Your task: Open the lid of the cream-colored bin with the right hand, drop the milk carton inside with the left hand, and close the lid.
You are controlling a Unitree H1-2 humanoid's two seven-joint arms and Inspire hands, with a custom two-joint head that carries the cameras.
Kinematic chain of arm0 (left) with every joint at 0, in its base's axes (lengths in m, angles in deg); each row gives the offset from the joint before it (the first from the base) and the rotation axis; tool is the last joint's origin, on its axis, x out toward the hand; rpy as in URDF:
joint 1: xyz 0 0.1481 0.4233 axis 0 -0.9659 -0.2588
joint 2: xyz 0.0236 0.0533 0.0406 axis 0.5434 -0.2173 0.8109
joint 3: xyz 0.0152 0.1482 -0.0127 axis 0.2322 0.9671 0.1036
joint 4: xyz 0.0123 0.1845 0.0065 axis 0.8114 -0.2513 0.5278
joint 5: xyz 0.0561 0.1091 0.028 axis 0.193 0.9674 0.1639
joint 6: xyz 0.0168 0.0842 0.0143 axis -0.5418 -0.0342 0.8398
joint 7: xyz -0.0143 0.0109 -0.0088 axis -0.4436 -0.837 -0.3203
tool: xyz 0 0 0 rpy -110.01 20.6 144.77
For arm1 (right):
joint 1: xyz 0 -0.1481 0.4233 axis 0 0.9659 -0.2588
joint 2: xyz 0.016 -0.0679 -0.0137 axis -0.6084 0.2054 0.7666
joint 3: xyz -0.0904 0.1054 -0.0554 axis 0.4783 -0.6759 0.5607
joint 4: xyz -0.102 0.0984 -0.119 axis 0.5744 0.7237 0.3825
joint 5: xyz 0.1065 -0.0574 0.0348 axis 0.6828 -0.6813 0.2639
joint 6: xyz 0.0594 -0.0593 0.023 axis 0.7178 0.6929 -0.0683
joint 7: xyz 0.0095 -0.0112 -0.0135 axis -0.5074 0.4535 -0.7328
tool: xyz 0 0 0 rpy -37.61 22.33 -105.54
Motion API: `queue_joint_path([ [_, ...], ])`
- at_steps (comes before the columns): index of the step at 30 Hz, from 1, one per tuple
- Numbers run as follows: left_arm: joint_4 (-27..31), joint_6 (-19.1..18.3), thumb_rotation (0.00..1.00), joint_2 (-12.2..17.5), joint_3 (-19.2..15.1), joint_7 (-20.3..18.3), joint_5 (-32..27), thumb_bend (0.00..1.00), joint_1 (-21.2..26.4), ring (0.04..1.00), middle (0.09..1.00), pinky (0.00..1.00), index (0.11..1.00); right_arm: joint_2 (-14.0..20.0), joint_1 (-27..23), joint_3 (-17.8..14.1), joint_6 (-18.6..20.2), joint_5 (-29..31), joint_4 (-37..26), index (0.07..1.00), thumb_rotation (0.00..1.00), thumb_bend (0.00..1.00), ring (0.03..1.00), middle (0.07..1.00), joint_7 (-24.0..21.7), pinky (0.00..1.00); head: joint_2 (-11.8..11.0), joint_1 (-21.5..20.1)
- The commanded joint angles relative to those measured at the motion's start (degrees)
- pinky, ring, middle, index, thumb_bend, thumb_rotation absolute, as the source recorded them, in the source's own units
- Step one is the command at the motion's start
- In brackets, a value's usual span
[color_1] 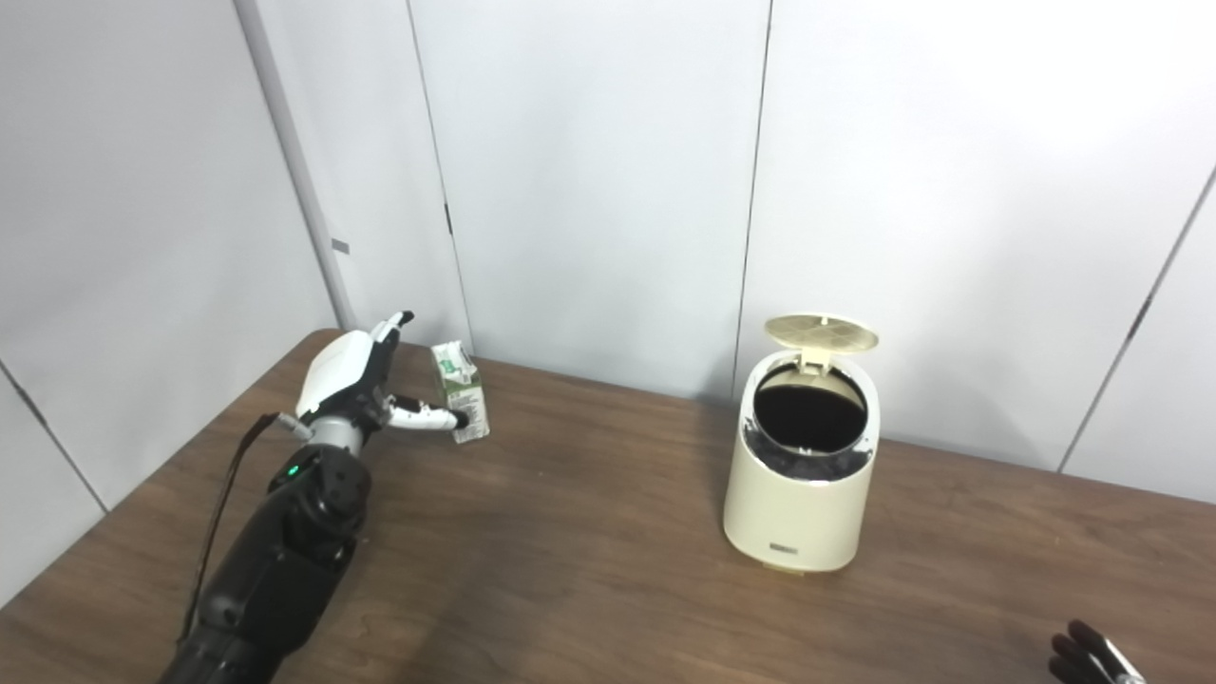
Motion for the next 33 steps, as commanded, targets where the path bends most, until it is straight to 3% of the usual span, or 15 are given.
queue_joint_path([
  [1, 0.6, -0.4, 0.21, 2.2, -0.9, -1.1, -1.9, 0.94, 3.8, 0.958, 0.998, 0.79, 1.000, 0.3, -0.7, 0.2, -1.7, 0.1, -0.7, 0.882, 1.00, 0.86, 0.866, 0.869, 0.0, 0.74, 0.0, -0.1],
  [8, -1.8, -0.9, 0.21, 4.1, -1.4, -6.9, -5.4, 0.94, 5.9, 0.941, 0.984, 0.77, 0.992, 0.4, -0.4, 0.5, -1.8, 0.1, -0.8, 0.890, 1.00, 0.85, 0.876, 0.876, -0.2, 0.76, -0.2, -0.4],
  [12, -3.2, -0.9, 0.19, 4.5, -1.5, -8.4, -5.0, 0.94, 7.2, 0.930, 0.968, 0.76, 0.986, 0.5, 0.1, 0.7, -1.6, -0.1, -1.0, 0.892, 1.00, 0.87, 0.876, 0.871, -0.2, 0.77, -0.2, -0.7],
  [19, -5.9, -0.8, 0.17, 5.3, -0.9, -7.8, -6.1, 0.95, 9.5, 0.888, 0.955, 0.70, 0.984, 1.0, 0.3, 1.2, -0.9, -0.7, -1.6, 0.880, 1.00, 0.86, 0.877, 0.869, -0.4, 0.79, -0.4, -1.3],
  [22, -7.3, -0.9, 0.16, 5.6, 0.0, -7.5, -5.5, 0.95, 10.6, 0.902, 0.949, 0.74, 0.972, 1.3, 0.1, 1.2, -1.2, -0.7, -1.4, 0.883, 1.00, 0.87, 0.882, 0.871, -0.4, 0.80, -0.4, -1.4],
  [24, -8.1, -0.8, 0.16, 5.8, 0.5, -7.0, -5.2, 0.94, 11.2, 0.875, 0.938, 0.68, 0.957, 1.4, 0.1, 1.3, -1.4, -1.0, -1.3, 0.886, 1.00, 0.87, 0.883, 0.870, -0.4, 0.80, -0.4, -1.4],
  [33, -8.8, -0.4, 0.10, 5.3, 0.2, -7.2, -8.9, 0.92, 12.2, 0.766, 0.863, 0.58, 0.922, 1.5, 0.2, 1.5, -1.2, -1.9, -1.4, 0.899, 1.00, 0.86, 0.892, 0.872, 0.1, 0.81, -0.3, -1.5],
])
